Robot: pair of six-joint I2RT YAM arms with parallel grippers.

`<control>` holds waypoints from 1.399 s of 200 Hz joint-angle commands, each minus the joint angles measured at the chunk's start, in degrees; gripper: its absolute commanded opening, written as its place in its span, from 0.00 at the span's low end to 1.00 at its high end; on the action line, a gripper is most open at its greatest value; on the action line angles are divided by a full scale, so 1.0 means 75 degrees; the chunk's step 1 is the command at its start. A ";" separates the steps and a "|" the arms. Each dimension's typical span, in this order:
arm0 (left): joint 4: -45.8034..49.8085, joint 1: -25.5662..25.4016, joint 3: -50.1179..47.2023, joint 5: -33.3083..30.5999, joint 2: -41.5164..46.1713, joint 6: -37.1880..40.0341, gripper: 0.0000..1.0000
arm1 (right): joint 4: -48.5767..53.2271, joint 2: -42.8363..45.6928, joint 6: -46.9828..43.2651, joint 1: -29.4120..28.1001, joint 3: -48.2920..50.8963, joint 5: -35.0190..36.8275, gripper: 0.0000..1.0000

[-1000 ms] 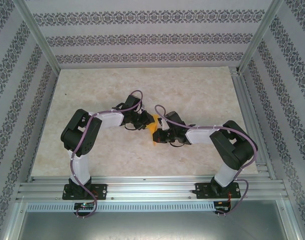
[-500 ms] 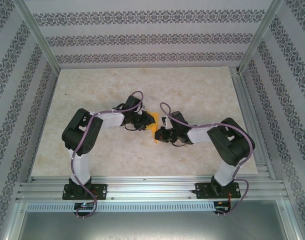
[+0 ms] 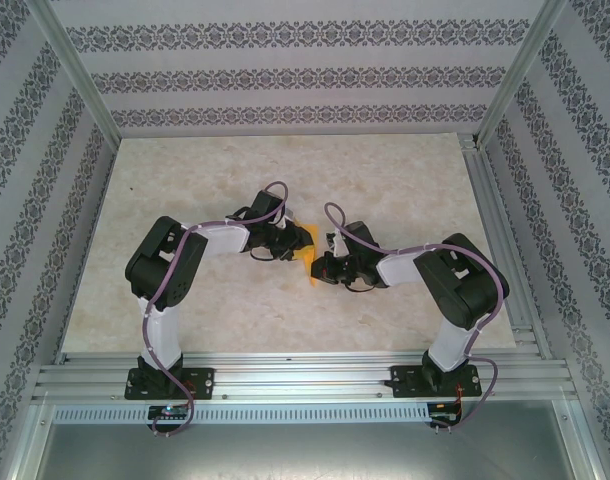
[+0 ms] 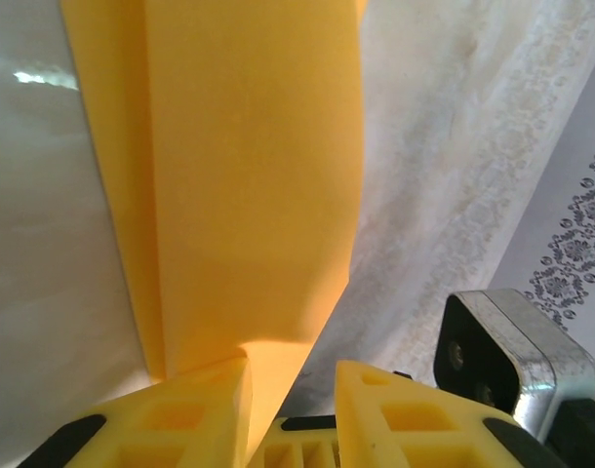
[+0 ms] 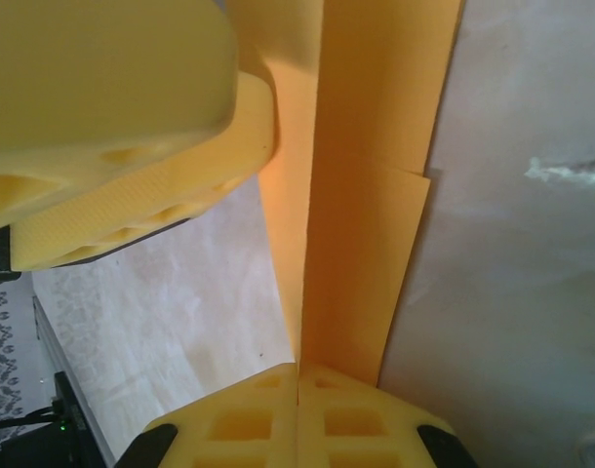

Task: Fold a paper plane with a square sheet of paper (pick it up from the middle)
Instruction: Fold the wing for the fifth time at the center of the table.

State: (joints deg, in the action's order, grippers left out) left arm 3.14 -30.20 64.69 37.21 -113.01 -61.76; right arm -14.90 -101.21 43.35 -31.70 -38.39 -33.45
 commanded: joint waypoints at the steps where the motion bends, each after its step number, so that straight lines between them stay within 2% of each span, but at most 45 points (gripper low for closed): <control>1: -0.0428 -0.0130 0.0181 0.0247 0.0039 0.0178 0.31 | -0.0675 -0.0061 0.0301 0.0090 0.0133 -0.0427 0.00; 36: -0.0128 -0.0128 0.0279 0.0131 0.0144 0.0367 0.32 | -0.1639 -0.0076 0.0905 0.0095 0.0292 -0.0790 0.00; 138: 0.0187 -0.0131 0.0481 -0.0187 -0.0294 0.0646 0.28 | -0.1530 -0.0444 0.0909 0.0263 0.0297 -0.0591 0.00; 224: 0.0094 -0.0135 0.0575 -0.0077 -0.0705 0.0715 0.28 | -0.1883 -0.0674 0.1085 0.0370 0.0500 -0.0625 0.00; 280: -0.0126 -0.0146 0.0707 0.0142 -0.0591 0.0820 0.32 | -0.2167 -0.0738 0.1331 0.0454 0.0572 -0.0696 0.00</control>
State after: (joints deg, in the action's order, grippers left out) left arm 3.03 -30.52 68.10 37.36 -117.12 -57.87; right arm -28.84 -105.56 52.38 -29.19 -35.07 -39.09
